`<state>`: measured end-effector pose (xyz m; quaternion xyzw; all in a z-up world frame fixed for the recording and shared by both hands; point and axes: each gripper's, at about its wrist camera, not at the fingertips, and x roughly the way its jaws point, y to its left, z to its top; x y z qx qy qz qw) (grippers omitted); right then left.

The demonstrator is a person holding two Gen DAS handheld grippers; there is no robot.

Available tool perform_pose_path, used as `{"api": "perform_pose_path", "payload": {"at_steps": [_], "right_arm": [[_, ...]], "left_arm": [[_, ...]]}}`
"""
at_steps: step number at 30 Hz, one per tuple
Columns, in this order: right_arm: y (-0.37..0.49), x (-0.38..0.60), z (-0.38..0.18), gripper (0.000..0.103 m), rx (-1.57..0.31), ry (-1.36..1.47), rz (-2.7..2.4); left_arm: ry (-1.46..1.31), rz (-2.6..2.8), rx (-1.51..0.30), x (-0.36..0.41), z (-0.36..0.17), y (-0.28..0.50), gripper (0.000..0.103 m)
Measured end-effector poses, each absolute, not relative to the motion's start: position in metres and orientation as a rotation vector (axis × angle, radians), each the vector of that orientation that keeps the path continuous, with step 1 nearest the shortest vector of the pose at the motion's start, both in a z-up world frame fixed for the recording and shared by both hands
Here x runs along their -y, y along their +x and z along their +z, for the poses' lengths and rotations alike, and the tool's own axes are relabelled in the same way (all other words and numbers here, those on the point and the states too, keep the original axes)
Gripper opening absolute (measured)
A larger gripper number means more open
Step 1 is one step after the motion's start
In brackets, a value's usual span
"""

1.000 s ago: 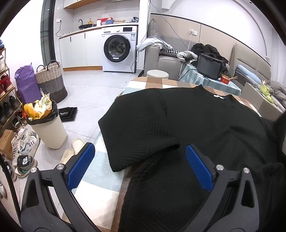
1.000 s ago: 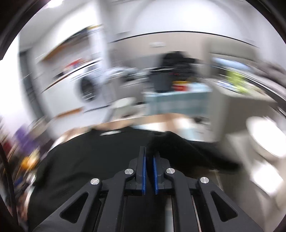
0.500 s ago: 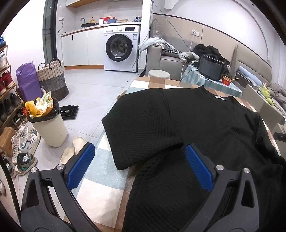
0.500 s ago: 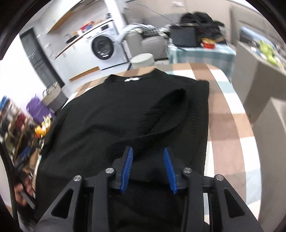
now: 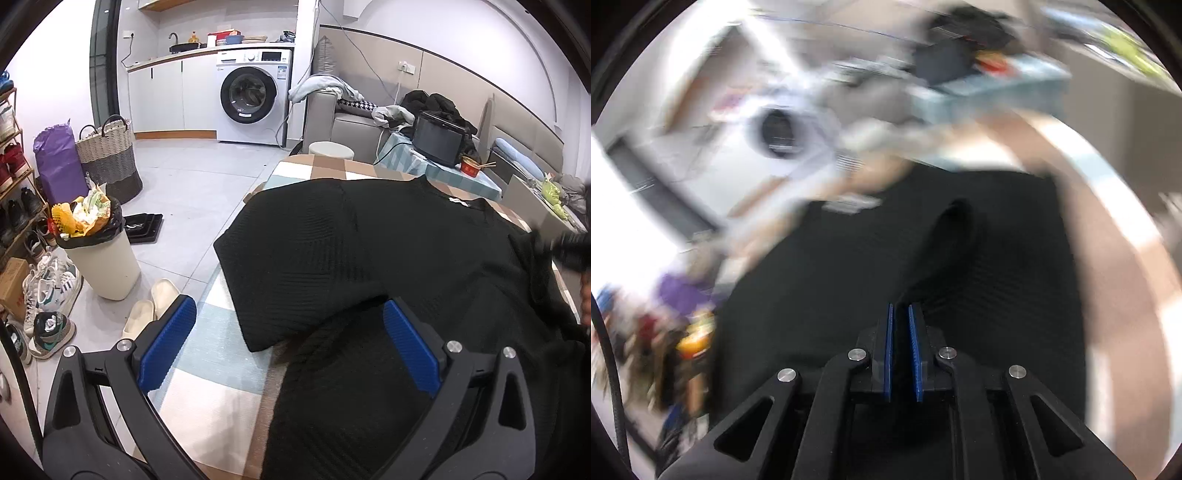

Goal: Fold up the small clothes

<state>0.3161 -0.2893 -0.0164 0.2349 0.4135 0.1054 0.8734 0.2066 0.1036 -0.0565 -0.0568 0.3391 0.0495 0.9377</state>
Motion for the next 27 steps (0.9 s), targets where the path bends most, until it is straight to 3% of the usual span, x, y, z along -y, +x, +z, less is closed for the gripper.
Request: {"api": "perform_pose_path", "payload": {"at_steps": [2, 4, 6, 15, 18, 19, 20, 24, 27], "right_arm": [[0.312, 0.272, 0.005, 0.015, -0.81, 0.442, 0.33], [0.303, 0.268, 0.015, 0.028, -0.804, 0.386, 0.296], [0.294, 0.276, 0.01, 0.033, -0.859, 0.345, 0.2], [0.249, 0.281, -0.051, 0.034, -1.078, 0.193, 0.096], [0.226, 0.287, -0.04, 0.035, -0.981, 0.268, 0.101], [0.222, 0.287, -0.036, 0.04, -0.961, 0.278, 0.103], [0.215, 0.289, -0.03, 0.043, -0.933, 0.287, 0.111], [0.204, 0.283, -0.023, 0.048, -0.912, 0.327, 0.146], [0.195, 0.279, -0.023, 0.048, -0.912, 0.358, 0.163]], "left_arm": [[-0.118, 0.112, -0.697, -0.107, -0.057, 0.208, 0.101], [-0.131, 0.113, -0.701, -0.112, -0.056, 0.208, 0.101], [-0.134, 0.121, -0.694, -0.116, -0.056, 0.208, 0.101], [-0.271, 0.138, -0.768, -0.153, -0.071, 0.21, 0.101], [-0.344, 0.119, -0.812, -0.168, -0.075, 0.208, 0.101], [-0.378, 0.103, -0.825, -0.172, -0.077, 0.206, 0.1], [-0.407, 0.08, -0.834, -0.176, -0.078, 0.204, 0.098], [-0.525, -0.008, -0.908, -0.18, -0.09, 0.203, 0.071], [-0.589, -0.061, -0.934, -0.176, -0.097, 0.204, 0.067]]}}
